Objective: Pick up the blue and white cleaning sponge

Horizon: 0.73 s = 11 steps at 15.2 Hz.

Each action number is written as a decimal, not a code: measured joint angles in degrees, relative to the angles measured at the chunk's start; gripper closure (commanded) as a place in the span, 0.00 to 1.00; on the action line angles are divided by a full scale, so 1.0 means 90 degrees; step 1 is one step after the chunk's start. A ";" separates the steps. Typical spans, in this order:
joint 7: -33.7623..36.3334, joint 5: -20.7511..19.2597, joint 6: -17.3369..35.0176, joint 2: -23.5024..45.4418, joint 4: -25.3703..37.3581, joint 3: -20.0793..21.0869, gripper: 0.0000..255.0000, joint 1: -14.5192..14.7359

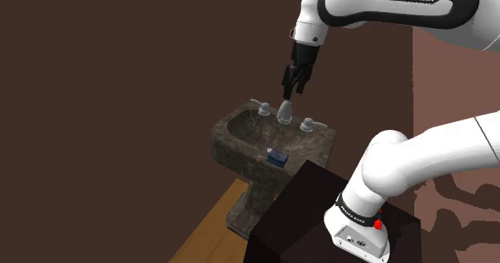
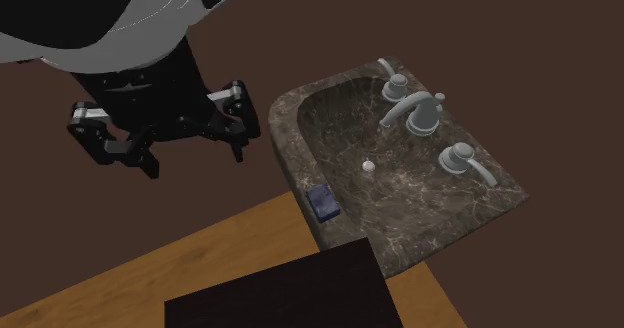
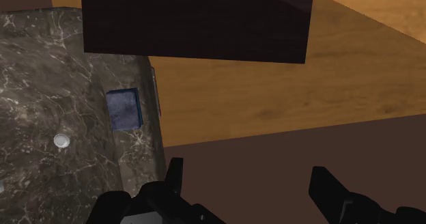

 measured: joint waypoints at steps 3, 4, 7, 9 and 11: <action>-0.0082 -0.0028 0.0274 -0.0018 -0.0257 -0.0058 0.00 -0.0025; -0.0151 -0.0052 0.0495 -0.0003 -0.0443 -0.0108 0.00 -0.0046; -0.0432 -0.0176 0.1115 -0.0027 -0.0993 -0.0336 0.00 -0.0150; -0.0576 -0.0221 0.1598 0.0077 -0.1310 -0.0451 0.00 -0.0195; -0.0761 -0.0285 0.2112 0.0211 -0.1628 -0.0604 0.00 -0.0261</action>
